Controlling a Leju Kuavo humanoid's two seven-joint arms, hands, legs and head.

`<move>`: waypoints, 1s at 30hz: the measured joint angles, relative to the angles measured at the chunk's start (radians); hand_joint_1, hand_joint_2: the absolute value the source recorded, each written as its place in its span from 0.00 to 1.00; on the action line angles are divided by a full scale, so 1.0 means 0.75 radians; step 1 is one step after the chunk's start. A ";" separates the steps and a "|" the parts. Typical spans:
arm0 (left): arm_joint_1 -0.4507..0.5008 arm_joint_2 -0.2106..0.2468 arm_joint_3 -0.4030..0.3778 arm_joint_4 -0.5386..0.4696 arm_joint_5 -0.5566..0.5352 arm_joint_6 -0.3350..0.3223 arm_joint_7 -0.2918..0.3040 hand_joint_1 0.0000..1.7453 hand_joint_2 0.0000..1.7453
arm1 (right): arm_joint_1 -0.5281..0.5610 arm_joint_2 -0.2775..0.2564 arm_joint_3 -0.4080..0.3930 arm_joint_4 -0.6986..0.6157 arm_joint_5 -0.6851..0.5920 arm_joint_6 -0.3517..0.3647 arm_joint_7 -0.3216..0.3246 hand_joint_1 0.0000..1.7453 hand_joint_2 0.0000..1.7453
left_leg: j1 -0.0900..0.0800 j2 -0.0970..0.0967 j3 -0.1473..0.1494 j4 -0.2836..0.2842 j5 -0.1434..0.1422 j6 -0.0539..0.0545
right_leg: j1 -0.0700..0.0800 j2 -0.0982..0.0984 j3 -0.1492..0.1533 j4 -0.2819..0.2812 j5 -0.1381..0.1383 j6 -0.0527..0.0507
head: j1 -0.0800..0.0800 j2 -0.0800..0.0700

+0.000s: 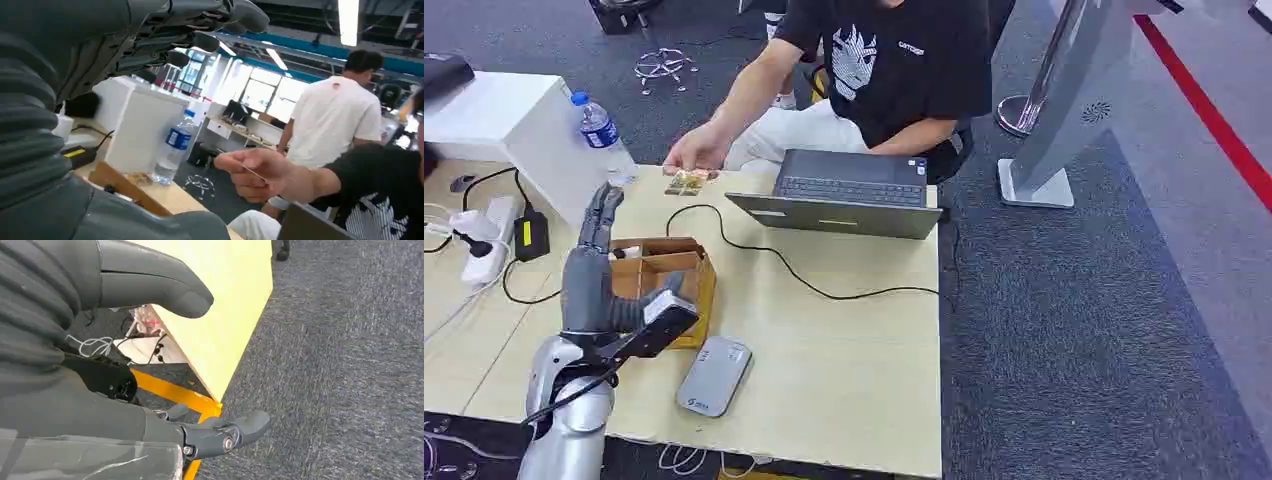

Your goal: Pass the card to the sensor for recognition and then transmit it.

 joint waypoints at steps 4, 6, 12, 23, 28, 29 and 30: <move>-0.025 0.038 -0.137 0.016 -0.136 0.042 0.047 0.00 1.00 | -0.003 0.000 -0.008 0.003 0.018 0.003 0.001 0.00 1.00 | 0.000 0.000 0.000 0.000 0.000 0.000 | 0.000 0.000 0.000 0.000 0.000 0.000 | 0.000 0.000; -0.032 0.053 -0.198 0.020 -0.201 0.062 0.070 0.00 1.00 | -0.004 0.000 -0.008 0.004 0.031 0.004 0.001 0.00 1.00 | 0.000 0.000 0.000 0.000 0.000 0.000 | 0.000 0.001 0.000 0.000 0.000 0.000 | 0.000 0.000; -0.067 0.114 -0.402 0.053 -0.413 0.130 0.148 0.00 1.00 | -0.008 0.000 -0.021 0.006 0.059 0.007 0.001 0.00 1.00 | 0.000 0.001 0.000 0.000 0.000 0.000 | 0.000 0.001 0.000 0.000 0.000 0.000 | 0.000 0.000; -0.089 0.179 -0.624 0.070 -0.648 0.233 0.248 1.00 1.00 | -0.013 0.000 -0.051 0.010 0.101 0.008 0.001 0.00 1.00 | 0.000 0.000 -0.001 0.000 0.000 0.000 | 0.000 0.001 0.000 0.000 0.000 0.000 | 0.000 0.000; -0.089 0.181 -0.636 0.072 -0.648 0.239 0.249 1.00 1.00 | -0.013 0.000 -0.054 0.012 0.102 0.006 0.001 0.00 1.00 | 0.000 0.000 -0.001 0.000 0.000 0.000 | 0.000 0.001 0.000 0.000 0.000 0.000 | 0.000 0.000; -0.087 0.182 -0.639 0.072 -0.648 0.239 0.249 1.00 1.00 | -0.012 0.000 -0.056 0.012 0.102 0.006 0.001 0.00 1.00 | 0.000 0.000 -0.001 0.000 0.000 0.000 | 0.000 0.001 0.000 0.000 0.000 0.000 | 0.000 0.000; -0.087 0.183 -0.641 0.072 -0.648 0.240 0.249 1.00 1.00 | -0.012 0.000 -0.058 0.012 0.102 0.006 0.001 0.00 1.00 | 0.000 0.000 -0.001 0.000 0.000 0.000 | 0.000 0.001 0.000 0.000 0.000 0.000 | 0.000 0.000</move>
